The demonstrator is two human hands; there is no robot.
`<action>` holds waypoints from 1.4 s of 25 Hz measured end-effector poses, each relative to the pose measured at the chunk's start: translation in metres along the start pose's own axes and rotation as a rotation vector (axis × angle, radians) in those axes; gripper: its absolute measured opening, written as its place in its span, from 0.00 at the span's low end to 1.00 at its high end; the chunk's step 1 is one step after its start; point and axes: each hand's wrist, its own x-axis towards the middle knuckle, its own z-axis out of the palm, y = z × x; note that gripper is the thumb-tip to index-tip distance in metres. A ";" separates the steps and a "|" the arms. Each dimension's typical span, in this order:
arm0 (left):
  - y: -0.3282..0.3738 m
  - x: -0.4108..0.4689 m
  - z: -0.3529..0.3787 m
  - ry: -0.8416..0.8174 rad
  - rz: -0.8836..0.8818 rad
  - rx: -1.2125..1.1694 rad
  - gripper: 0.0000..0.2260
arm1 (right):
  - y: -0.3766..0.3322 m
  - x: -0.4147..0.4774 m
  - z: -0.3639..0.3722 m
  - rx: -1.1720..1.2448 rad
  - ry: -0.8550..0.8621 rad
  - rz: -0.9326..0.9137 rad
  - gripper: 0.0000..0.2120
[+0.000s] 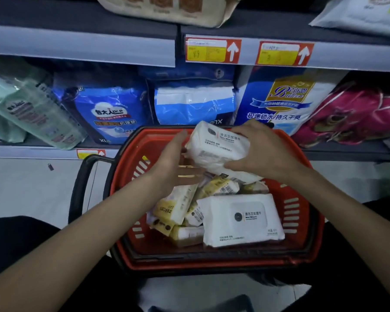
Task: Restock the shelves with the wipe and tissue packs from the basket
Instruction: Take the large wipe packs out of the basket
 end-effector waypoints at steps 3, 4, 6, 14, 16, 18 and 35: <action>0.012 0.001 -0.013 -0.061 -0.159 -0.174 0.37 | -0.015 -0.006 0.009 -0.078 0.155 -0.203 0.36; 0.015 0.000 -0.019 -0.083 -0.210 -0.201 0.38 | -0.018 -0.009 0.015 -0.170 0.236 -0.328 0.35; 0.014 -0.007 -0.024 -0.165 -0.273 -0.176 0.33 | -0.021 -0.014 0.025 -0.382 0.354 -0.581 0.32; 0.000 -0.045 -0.011 -0.127 0.021 -0.056 0.22 | -0.017 -0.045 0.019 -0.160 0.447 -0.659 0.23; 0.009 -0.052 -0.007 -0.011 0.128 0.055 0.23 | -0.009 -0.051 0.001 0.124 0.444 -0.377 0.18; 0.020 -0.058 -0.003 0.033 0.218 0.113 0.19 | 0.006 -0.050 -0.009 0.416 0.410 -0.010 0.17; 0.032 -0.133 -0.013 -0.129 0.548 -0.155 0.28 | -0.071 -0.057 -0.047 1.650 0.113 0.255 0.26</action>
